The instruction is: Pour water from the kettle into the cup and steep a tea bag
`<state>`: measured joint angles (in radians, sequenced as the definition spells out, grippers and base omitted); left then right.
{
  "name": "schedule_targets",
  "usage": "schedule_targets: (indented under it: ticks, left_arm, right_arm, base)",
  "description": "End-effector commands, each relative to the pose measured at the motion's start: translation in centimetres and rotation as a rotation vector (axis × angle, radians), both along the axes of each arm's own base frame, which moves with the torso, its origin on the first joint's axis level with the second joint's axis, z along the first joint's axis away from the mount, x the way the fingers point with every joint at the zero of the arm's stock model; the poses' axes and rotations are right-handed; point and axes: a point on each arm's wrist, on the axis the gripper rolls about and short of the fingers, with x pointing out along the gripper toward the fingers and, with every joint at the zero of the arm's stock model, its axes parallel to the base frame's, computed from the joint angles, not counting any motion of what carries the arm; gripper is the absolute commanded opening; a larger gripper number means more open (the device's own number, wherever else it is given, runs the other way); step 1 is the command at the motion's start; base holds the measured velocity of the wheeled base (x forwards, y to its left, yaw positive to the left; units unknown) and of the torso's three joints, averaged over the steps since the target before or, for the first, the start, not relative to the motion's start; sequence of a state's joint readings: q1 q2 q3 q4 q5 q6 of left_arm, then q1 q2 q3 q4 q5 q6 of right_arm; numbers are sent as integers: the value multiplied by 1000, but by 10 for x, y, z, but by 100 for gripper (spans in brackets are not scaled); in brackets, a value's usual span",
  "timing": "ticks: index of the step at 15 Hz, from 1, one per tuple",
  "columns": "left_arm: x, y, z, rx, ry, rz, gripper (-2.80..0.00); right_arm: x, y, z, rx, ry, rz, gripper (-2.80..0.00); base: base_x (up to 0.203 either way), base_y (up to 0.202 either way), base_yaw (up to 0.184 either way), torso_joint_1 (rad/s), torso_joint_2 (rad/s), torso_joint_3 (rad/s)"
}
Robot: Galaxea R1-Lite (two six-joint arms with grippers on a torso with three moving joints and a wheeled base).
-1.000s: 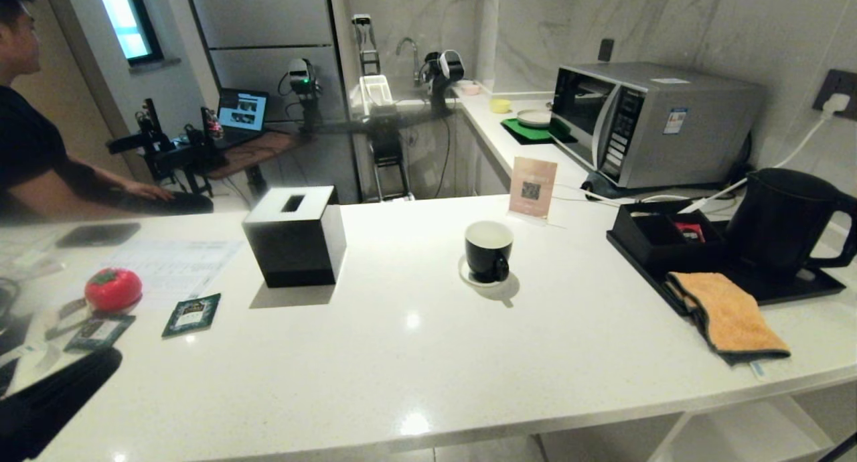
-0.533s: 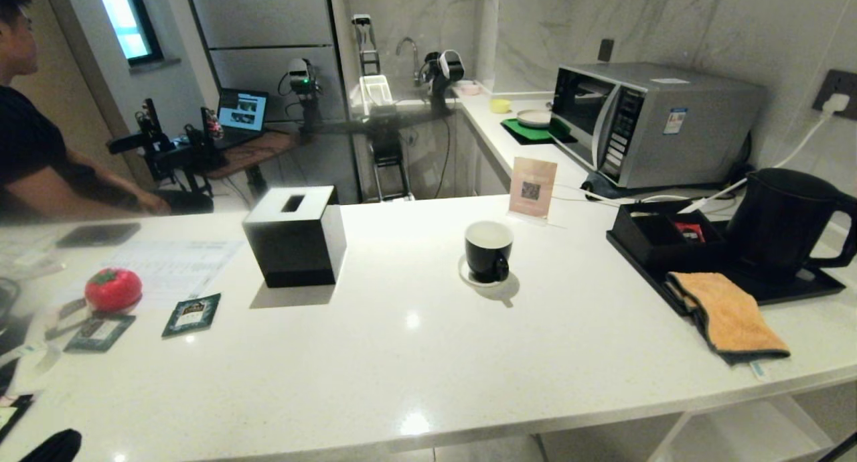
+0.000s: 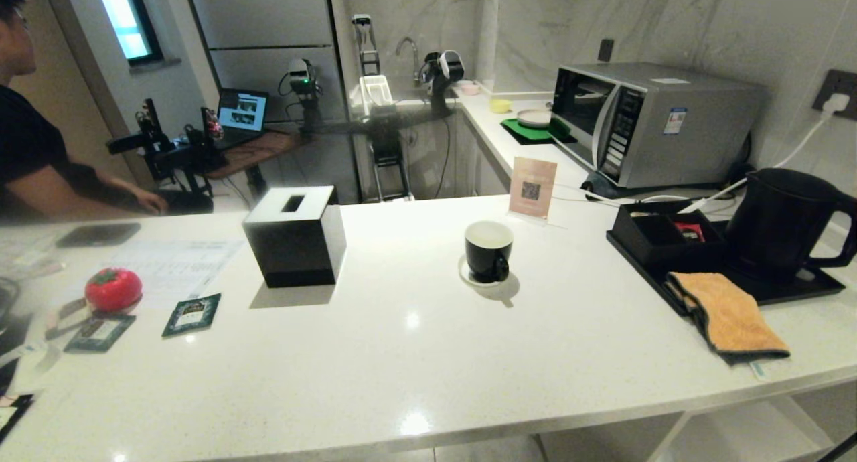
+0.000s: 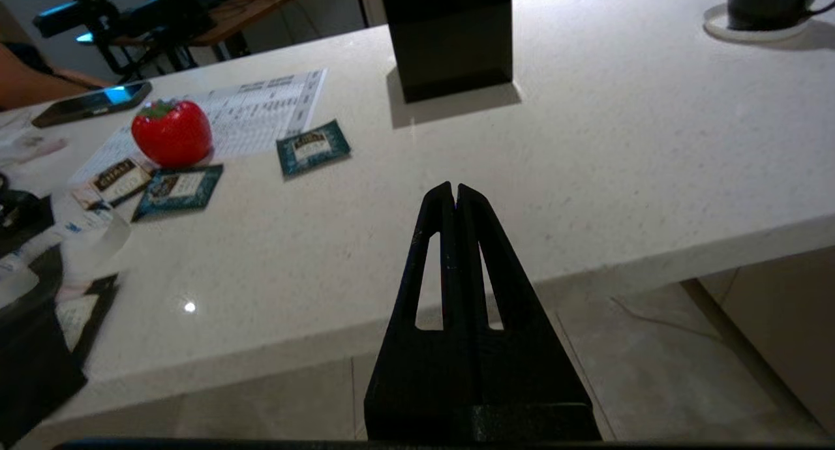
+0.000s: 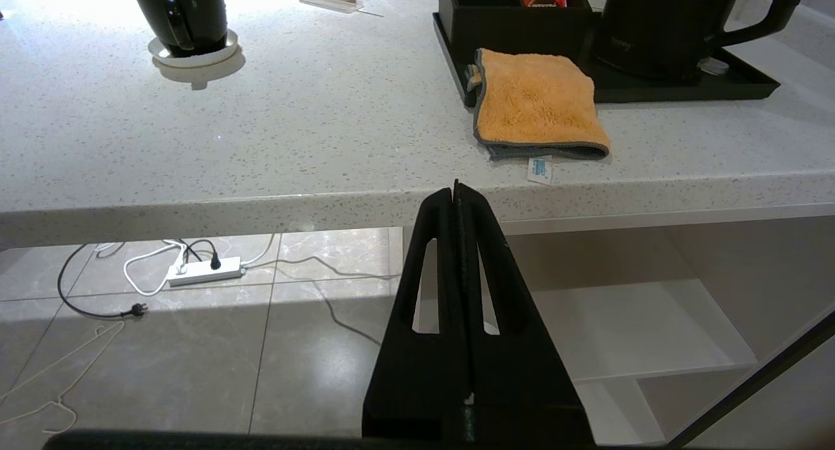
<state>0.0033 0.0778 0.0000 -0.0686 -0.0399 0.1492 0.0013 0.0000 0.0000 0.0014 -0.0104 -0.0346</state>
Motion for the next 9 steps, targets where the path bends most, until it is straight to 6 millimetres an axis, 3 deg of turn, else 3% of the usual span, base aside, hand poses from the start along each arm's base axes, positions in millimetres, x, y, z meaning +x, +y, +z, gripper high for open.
schedule_targets:
  ticks: [1,9]
  left_arm:
    - [-6,0,-4,-7,-47,0,-280]
    - [-6,0,-7,-72,-20,10,-280]
  right_arm:
    - [0,0,0,-1,2,0,-280]
    - [0,0,0,-1,2,0,-280]
  base:
    - [0,0,0,0,0,0]
    - [0,0,0,0,0,0]
